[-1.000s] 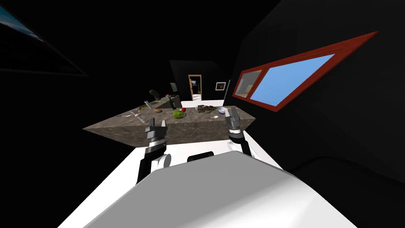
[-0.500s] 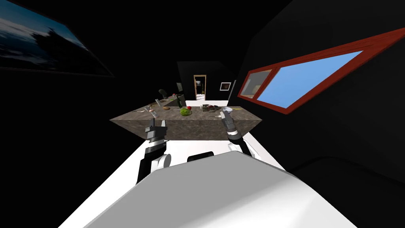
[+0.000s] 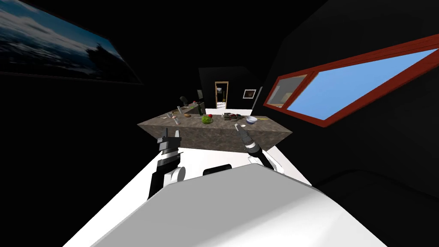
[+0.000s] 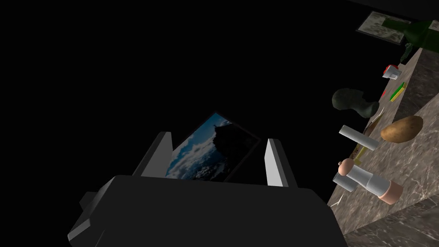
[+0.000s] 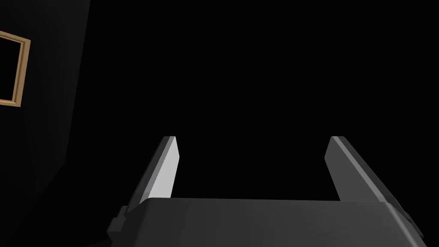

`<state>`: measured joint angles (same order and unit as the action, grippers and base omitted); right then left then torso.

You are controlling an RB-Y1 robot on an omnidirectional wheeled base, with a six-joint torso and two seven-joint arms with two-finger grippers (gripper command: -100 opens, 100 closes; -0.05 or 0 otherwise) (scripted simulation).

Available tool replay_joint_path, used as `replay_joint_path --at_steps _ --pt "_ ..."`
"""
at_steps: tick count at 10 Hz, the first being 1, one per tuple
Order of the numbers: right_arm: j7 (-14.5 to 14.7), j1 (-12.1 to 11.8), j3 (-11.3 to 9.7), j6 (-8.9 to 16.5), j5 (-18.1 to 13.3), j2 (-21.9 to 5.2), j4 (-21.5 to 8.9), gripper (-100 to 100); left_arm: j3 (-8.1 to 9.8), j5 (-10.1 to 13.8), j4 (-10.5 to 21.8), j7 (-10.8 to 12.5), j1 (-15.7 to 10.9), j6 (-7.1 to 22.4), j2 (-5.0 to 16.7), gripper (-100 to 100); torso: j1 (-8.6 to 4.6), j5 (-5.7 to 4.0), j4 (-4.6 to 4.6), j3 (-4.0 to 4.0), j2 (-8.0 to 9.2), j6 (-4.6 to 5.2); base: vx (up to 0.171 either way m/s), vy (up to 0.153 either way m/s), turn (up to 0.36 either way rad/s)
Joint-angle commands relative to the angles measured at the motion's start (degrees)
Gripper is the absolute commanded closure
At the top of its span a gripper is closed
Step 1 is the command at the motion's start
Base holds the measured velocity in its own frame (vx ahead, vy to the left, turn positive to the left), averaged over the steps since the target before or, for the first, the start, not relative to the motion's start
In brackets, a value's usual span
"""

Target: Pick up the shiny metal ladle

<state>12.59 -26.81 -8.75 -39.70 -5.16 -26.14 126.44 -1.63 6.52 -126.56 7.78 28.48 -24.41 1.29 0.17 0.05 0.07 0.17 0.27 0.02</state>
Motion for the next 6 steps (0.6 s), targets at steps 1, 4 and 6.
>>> replay_joint_path --at_steps 1,4,6 --pt "0.38 0.64 -1.20 -0.53 -1.77 -2.86 -1.27 -100 0.00 0.00 0.00 0.00 0.00 0.00 0.00 0 0.00 0.00 0.00 0.00 0.00 0.00 -0.053 0.083 0.190" --pt "0.69 1.09 -2.21 -0.97 -3.33 -7.66 -2.33 -100 -0.01 0.00 0.00 0.00 -0.01 0.00 0.00 0 0.11 0.02 -0.02 -0.06 -0.10 -0.04 -0.030 0.085 0.161" --pt "0.98 1.55 -3.18 -1.39 -4.90 -11.19 -3.48 -100 0.00 0.00 0.00 0.00 0.00 0.00 0.00 0 0.06 0.01 -0.01 -0.03 -0.04 -0.02 -0.042 0.077 0.140"
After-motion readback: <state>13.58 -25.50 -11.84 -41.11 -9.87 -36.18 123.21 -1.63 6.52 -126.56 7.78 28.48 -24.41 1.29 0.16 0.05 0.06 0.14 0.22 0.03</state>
